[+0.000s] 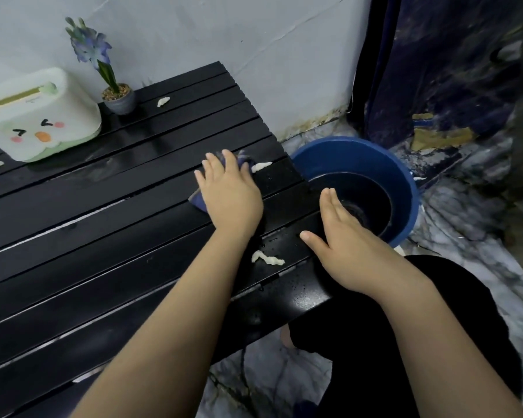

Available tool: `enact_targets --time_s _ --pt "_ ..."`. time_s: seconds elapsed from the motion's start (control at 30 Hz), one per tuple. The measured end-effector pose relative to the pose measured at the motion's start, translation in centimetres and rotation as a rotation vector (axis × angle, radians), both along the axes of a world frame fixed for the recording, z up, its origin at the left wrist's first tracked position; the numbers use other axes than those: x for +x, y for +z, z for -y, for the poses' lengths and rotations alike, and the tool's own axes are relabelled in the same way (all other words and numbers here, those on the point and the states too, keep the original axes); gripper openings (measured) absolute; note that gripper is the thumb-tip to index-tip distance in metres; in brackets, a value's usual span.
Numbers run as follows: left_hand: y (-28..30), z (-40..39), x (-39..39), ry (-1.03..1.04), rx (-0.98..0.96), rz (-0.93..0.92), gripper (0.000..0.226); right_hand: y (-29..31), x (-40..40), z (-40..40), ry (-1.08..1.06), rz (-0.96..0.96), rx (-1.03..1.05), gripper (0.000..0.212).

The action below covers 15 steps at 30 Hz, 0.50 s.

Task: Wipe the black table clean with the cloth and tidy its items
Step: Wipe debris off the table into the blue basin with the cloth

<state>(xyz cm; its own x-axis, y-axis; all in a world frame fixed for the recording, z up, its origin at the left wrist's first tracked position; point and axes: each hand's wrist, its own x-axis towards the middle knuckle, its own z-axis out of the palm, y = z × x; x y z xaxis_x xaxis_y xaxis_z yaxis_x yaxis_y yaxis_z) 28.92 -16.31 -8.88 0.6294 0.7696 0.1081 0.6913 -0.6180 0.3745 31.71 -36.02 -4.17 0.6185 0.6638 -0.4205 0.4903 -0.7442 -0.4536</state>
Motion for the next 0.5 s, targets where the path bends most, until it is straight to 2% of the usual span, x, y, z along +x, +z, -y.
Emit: enact_targets --time_s 0.07,0.13,0.23,0.3,0.4,0.5 --pt "0.6 0.9 2.5 -0.1 -0.038 0.025 0.045 0.0 0.1 0.4 -0.016 -0.014 -0.015 0.082" --pt "1.4 2.1 5.0 -0.242 -0.132 0.128 0.037 0.1 0.2 0.5 -0.017 -0.018 -0.035 0.082" --pt "3.4 3.4 8.0 -0.369 -0.551 0.329 0.031 0.2 0.3 0.7 -0.019 -0.022 -0.062 0.082" --pt "4.3 3.0 9.4 -0.364 -0.702 0.382 0.036 0.3 0.3 0.7 -0.026 -0.038 -0.064 0.081" --pt "5.3 0.5 9.2 -0.303 -0.712 0.458 0.041 0.5 0.3 0.7 -0.034 -0.053 -0.065 0.081" --pt "6.6 -1.9 5.4 -0.328 -0.566 0.489 0.032 0.8 0.3 0.6 -0.027 -0.061 -0.081 0.081"
